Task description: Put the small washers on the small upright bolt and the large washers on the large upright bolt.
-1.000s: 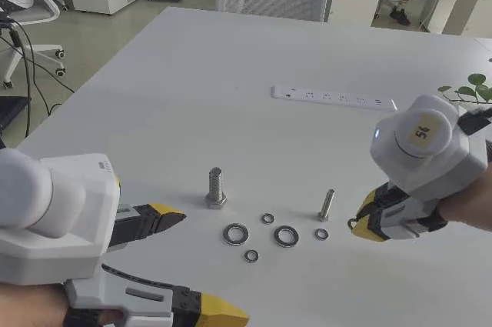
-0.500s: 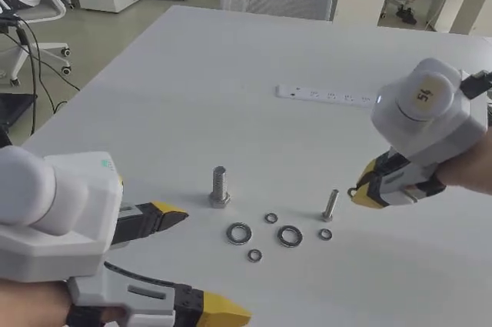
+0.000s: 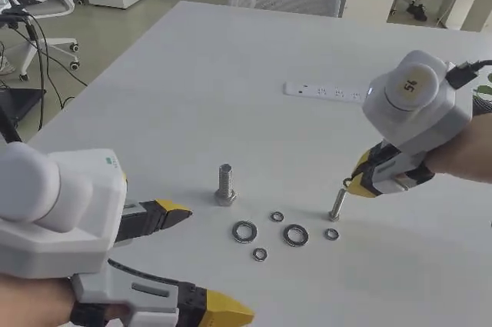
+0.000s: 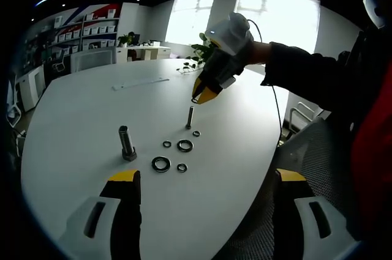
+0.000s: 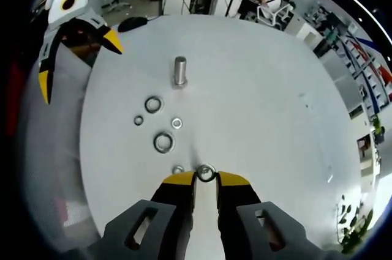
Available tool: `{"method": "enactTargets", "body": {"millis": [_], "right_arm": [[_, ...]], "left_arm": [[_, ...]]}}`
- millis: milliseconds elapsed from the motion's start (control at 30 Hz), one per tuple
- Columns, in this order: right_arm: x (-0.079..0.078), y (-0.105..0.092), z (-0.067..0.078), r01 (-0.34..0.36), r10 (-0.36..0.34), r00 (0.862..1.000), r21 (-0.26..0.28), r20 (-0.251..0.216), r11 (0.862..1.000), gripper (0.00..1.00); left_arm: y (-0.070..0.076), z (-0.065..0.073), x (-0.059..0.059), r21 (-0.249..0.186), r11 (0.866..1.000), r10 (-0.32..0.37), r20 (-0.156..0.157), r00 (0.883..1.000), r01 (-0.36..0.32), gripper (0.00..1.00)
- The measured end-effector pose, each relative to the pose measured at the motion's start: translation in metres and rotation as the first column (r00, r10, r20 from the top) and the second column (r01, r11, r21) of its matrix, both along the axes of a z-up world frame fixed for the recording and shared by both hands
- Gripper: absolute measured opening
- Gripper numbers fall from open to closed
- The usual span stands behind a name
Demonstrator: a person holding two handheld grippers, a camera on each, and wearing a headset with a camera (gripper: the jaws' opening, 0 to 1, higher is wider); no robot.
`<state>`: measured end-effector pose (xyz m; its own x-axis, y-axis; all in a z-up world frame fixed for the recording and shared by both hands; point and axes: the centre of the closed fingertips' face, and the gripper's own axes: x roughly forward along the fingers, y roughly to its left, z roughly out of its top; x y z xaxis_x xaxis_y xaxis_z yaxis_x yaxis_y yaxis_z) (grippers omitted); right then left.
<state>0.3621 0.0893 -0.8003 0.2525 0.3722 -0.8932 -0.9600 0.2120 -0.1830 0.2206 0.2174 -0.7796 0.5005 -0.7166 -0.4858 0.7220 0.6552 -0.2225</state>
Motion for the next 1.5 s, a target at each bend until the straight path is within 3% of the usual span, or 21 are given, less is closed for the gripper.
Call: {"method": "enactTargets", "body": {"millis": [800,1500], "right_arm": [[0.002,0.003,-0.016,-0.02,0.019,0.999,-0.035,-0.045,0.999,0.14],[-0.001,0.006,-0.041,-0.033,0.027,0.996,-0.064,-0.084,0.997,0.14]], "left_arm": [[0.004,-0.003,0.0,0.001,1.0,0.004,-0.013,1.0,-0.004,0.89],[0.004,-0.004,0.0,0.0,1.0,0.009,-0.018,1.0,-0.009,0.88]]}}
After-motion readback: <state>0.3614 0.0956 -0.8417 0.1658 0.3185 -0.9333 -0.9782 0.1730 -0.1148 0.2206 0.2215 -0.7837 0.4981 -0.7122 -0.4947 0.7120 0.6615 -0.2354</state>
